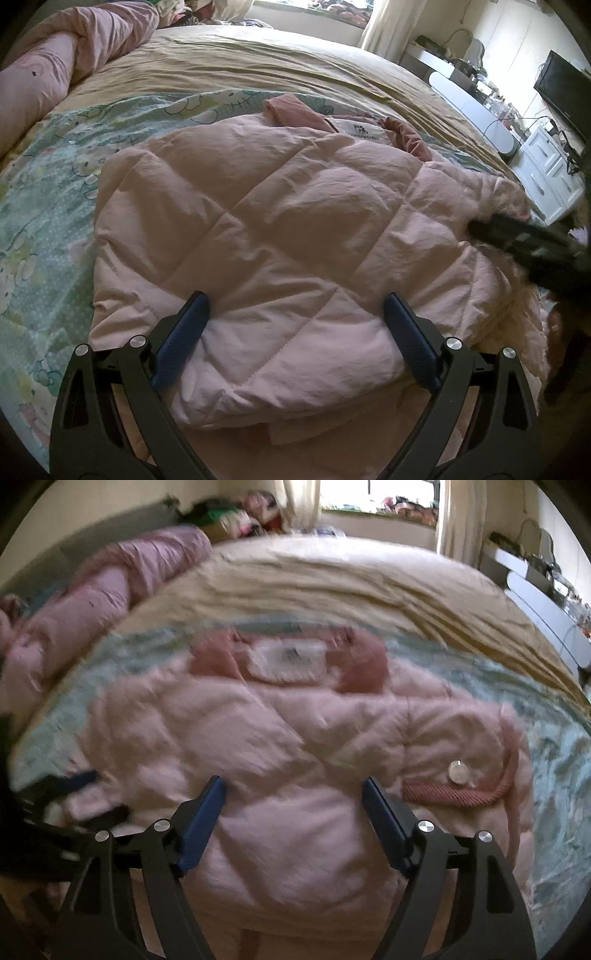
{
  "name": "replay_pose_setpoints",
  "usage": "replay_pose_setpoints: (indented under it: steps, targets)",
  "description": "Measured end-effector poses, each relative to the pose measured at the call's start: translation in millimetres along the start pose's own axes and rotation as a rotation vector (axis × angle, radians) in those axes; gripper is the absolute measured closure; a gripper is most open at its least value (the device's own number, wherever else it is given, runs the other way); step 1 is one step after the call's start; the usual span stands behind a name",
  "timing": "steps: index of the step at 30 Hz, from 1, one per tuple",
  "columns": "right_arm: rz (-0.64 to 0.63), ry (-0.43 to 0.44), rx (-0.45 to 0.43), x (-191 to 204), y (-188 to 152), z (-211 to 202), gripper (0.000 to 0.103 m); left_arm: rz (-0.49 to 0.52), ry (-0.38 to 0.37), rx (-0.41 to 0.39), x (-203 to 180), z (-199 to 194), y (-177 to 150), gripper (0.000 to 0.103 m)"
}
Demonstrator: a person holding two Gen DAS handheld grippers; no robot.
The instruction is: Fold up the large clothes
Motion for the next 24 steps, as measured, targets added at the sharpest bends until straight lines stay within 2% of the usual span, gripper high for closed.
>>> replay_pose_setpoints:
  steps: [3,7,10,13,24]
  targets:
    - [0.014,0.011,0.026,-3,-10,20,0.026,0.006,0.004,0.002,-1,0,0,0.014]
    - [0.031,0.026,0.019,-6,-11,18,0.025,0.007,0.004,0.002,-1,-1,0,0.014]
    - [0.063,0.06,-0.001,-11,-11,8,0.024,-0.001,0.0,0.0,-2,-3,1,0.014]
    - [0.115,0.102,-0.033,-17,-11,-3,0.018,-0.006,-0.002,-0.001,-2,-4,2,0.014]
    - [0.178,0.14,-0.096,-27,-17,-36,0.018,-0.03,-0.018,-0.013,-2,-16,5,0.014]
Point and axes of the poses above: each gripper's, at about its wrist camera, not at the fingertips, and z roughly the way its jaws point, x to its left, y to its top, the point moved 1 cm from there along z, roughly the way its jaws point, and after that the axes turned 7 degrees about -y, right-handed, at the moved point
